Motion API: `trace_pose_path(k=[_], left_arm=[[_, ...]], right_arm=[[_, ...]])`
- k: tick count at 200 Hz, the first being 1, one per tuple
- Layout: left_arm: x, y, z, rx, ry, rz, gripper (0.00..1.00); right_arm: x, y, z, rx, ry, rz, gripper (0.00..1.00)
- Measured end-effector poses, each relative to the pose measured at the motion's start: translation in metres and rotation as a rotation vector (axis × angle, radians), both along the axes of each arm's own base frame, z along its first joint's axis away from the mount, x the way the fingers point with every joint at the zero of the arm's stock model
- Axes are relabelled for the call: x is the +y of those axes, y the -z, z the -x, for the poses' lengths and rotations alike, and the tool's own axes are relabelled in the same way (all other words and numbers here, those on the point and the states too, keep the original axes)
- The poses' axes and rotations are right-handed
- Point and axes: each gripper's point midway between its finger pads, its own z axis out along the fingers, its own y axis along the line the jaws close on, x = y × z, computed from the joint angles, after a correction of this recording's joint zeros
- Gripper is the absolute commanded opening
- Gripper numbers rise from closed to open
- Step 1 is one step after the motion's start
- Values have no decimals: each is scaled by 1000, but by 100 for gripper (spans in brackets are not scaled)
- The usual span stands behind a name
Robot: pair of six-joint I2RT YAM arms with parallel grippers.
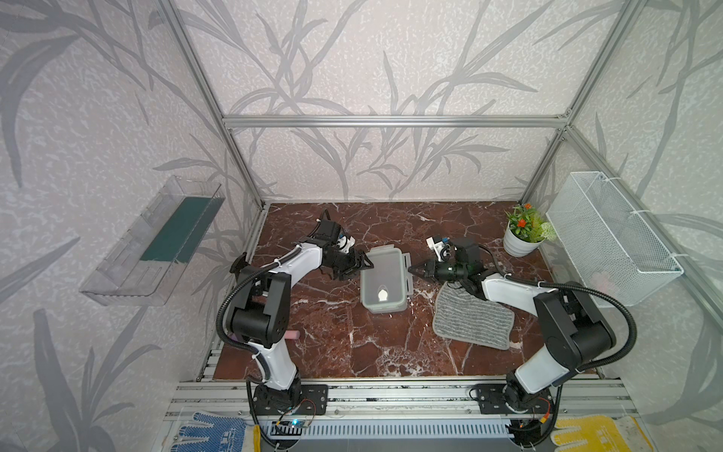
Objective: Wipe the insides of the lunch boxes
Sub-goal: Open the lid of the lunch box, then place the lid at the center of the board.
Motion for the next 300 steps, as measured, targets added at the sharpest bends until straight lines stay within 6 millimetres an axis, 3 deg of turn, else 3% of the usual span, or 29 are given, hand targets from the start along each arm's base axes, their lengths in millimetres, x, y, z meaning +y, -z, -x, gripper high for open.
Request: trace_pose_path(k=[55,165,222,262,300], left_arm=[[-3,-20,2,-38,-9,24,70],[-7,-55,5,-119,-2,59,71],[-6,-83,1,-184,-13,68,74],[-8,-110,-7,-244,-9,83,74],[-9,-121,-13,-251,10,65,74]], right_arm=[[-2,-19,10,-112,-24,34,0],[-11,-20,49,-365,-52,181,0],[-17,-14,58,-461,-37,245,0],[-20,-22,57,-524,-9,262,0],[-24,-25,59,-562,8,272,0]])
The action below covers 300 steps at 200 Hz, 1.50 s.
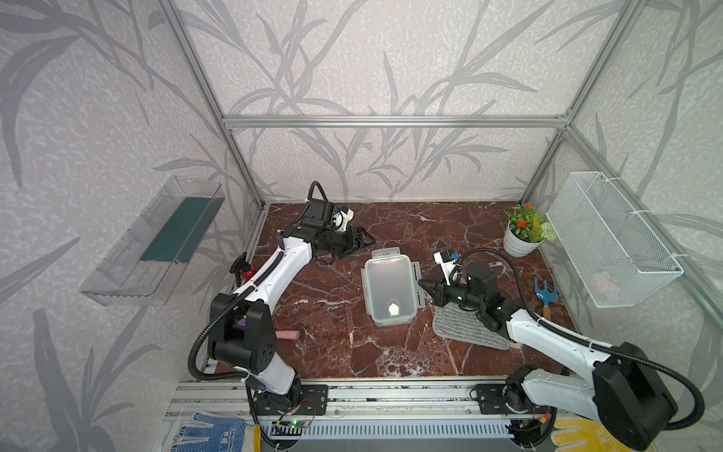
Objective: Wipe the insides of the lunch boxes
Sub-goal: Place the lid at the center of the board.
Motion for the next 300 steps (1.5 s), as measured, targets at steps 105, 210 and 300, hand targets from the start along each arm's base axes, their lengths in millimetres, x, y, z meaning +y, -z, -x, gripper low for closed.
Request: trace_pose_path(k=[105,210,300], left_arm=[[9,-21,33,-72,15,4,77],[4,-1,95,-185,26,29,89],[31,-51,92,-321,-71,-79,89]], right_arm=[[-7,-30,21,-192,5,12,0],[-5,-14,39,-208,-29,59,0],[77,-55,27,-105,-192,-68,0]])
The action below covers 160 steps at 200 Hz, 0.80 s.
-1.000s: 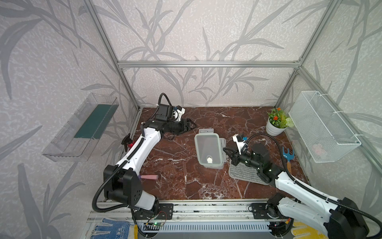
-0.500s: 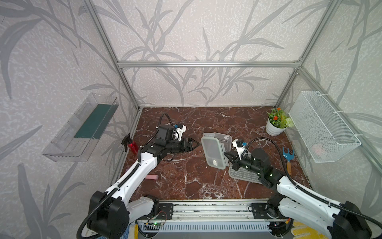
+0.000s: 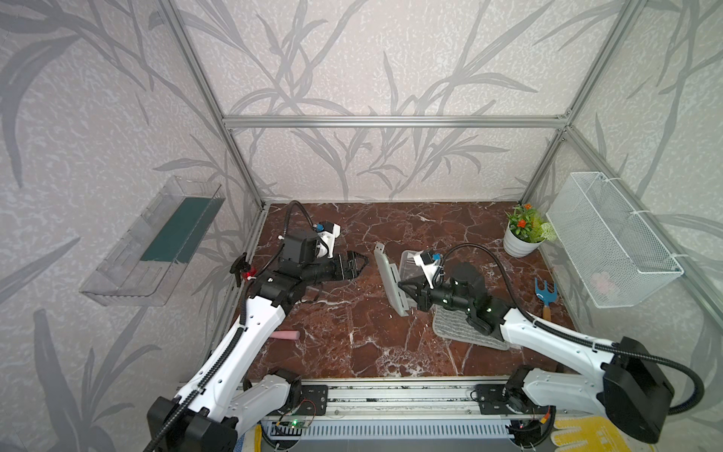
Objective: Wipe the insides of the lunch boxes
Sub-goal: Place the lid at the center of the board.
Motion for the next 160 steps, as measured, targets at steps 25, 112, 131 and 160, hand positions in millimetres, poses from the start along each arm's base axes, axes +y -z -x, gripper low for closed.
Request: trace_pose_path(k=[25,112,131,160], left_arm=[[11,-7,2,-24,-37,-36,89],[46,-11,8,-54,-148,-146,89],[48,-8,9,-45,-154,-157,89],[51,-6,10,-37,-158,-165,89]], right_arm=[[38,-14,-14,38,-66,-58,0],[174,22,-62,293,-243,-154,0],[183,47,-71,346,-225,-119,0],[187,68,-83,381,-180,-46,0]])
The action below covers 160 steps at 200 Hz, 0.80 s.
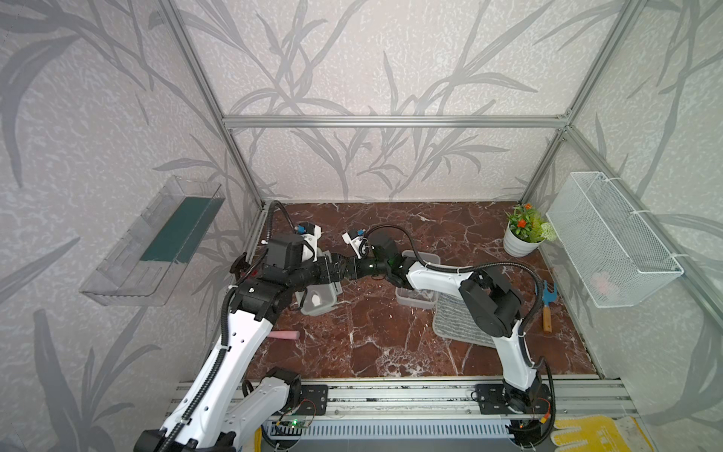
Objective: Wipe the insides of the lunch boxes
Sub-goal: Place the lid at the center of the board.
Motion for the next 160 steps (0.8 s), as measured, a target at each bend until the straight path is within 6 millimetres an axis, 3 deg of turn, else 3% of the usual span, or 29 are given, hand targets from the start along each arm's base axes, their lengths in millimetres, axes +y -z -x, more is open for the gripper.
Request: trace_pose_path(k=[49,79,132,160], left_arm=[[0,-4,1,-7,0,2,89],[0,-5,1,-8,-1,3,89],[0,-5,1,-7,-1,3,89],[1,-5,1,-9,-2,3,89]], right_arm=[[-12,42,-8,57,67,176,0],[-18,56,-12,86,107,271,0],[-31,69,-11,102,140,393,53],[-33,64,-13,90,138,416,63]])
